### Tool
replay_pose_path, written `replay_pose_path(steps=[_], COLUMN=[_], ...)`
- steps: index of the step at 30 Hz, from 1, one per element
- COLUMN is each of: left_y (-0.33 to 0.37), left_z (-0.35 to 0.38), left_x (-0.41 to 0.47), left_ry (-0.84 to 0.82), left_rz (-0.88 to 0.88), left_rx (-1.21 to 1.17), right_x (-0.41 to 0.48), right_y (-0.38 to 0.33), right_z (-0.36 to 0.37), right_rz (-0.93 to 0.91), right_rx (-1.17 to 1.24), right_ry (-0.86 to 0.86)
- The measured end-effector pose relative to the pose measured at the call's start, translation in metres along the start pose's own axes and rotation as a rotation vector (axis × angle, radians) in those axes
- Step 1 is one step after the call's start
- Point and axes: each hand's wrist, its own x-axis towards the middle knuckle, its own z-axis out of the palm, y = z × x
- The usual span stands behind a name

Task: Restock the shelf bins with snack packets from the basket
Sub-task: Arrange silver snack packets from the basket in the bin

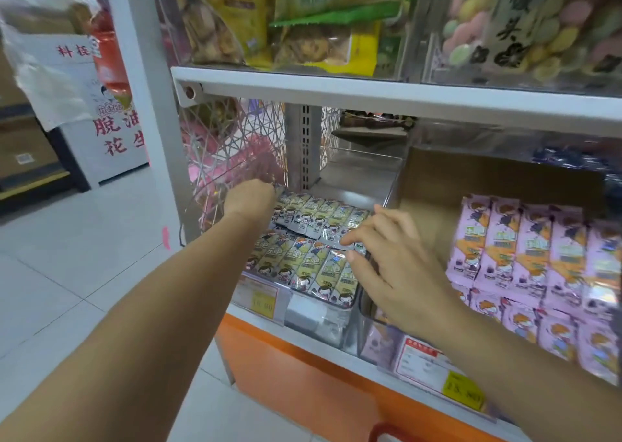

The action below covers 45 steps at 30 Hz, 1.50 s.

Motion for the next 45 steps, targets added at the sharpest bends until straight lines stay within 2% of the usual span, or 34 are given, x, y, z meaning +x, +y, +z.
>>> replay_pose_path(steps=[3,7,13,18,24,27,33,36,40,45], left_y=[-0.001,0.001,-0.005,-0.002,0.003,0.003,0.006,0.011,0.012,0.012], left_z=[0.001,0.003,0.006,0.016,0.015,0.020,0.023,0.021,0.019,0.019], left_x=[0.003,0.007,0.023,0.026,0.024,0.023,0.022,0.023,0.024,0.021], left_ry=[-0.005,0.006,-0.150,-0.185,-0.187,-0.153,-0.237,-0.306,-0.307,-0.333], left_rz=[0.010,0.113,0.125,0.169,0.094,0.169,0.324,0.350,0.304,0.336], left_rx=[-0.015,-0.016,0.011,0.155,0.000,0.005,-0.347,-0.289,-0.296,-0.247], right_x=[-0.001,-0.001,-0.002,-0.002,-0.002,-0.002,-0.002,-0.002,-0.002,-0.001], right_y=[0.000,0.000,0.001,0.000,0.000,0.000,0.000,0.000,0.001,0.000], right_z=[0.000,0.001,0.001,0.001,0.001,0.001,0.002,0.002,0.002,0.001], right_rz=[-0.002,-0.002,0.011,0.023,0.020,0.021,0.030,0.029,0.027,0.036], right_rx=[0.001,0.017,0.021,0.023,0.034,0.033,0.049,0.047,0.048,0.055], right_ry=[0.008,0.019,0.016,0.014,0.020,0.023,0.030,0.028,0.025,0.023])
